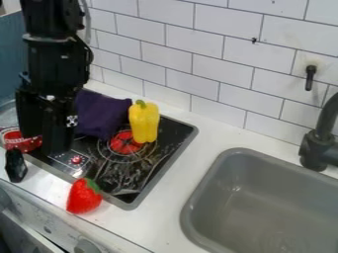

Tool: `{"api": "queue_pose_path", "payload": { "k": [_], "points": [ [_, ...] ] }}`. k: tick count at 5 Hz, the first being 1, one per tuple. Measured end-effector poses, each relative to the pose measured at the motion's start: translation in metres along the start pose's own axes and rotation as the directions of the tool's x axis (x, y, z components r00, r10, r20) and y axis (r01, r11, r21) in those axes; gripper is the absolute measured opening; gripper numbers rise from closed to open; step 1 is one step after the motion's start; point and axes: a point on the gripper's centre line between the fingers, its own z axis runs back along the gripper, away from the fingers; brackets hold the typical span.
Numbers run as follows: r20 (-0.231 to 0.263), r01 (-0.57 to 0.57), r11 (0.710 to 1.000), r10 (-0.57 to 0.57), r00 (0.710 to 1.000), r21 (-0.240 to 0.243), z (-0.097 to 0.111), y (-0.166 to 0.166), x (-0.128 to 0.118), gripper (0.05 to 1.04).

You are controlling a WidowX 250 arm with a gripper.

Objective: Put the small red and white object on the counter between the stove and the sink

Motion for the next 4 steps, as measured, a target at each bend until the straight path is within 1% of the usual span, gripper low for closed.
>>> {"api": "queue_pose_path", "payload": {
  "k": [1, 2, 3, 4],
  "points": [
    [-0.016, 0.002, 1.0, -0.003, 1.0, -0.009, -0.004, -0.001, 0.0, 1.001],
    [0.058, -0.132, 0.991, 0.131, 0.99, 0.021, 0.007, 0.03, -0.014, 1.001],
    [0.107, -0.286, 0.958, 0.281, 0.954, 0.034, 0.009, 0.061, -0.03, 1.001],
    [0.101, -0.407, 0.913, 0.402, 0.91, 0.03, -0.006, 0.085, -0.031, 1.001]
  ]
}}
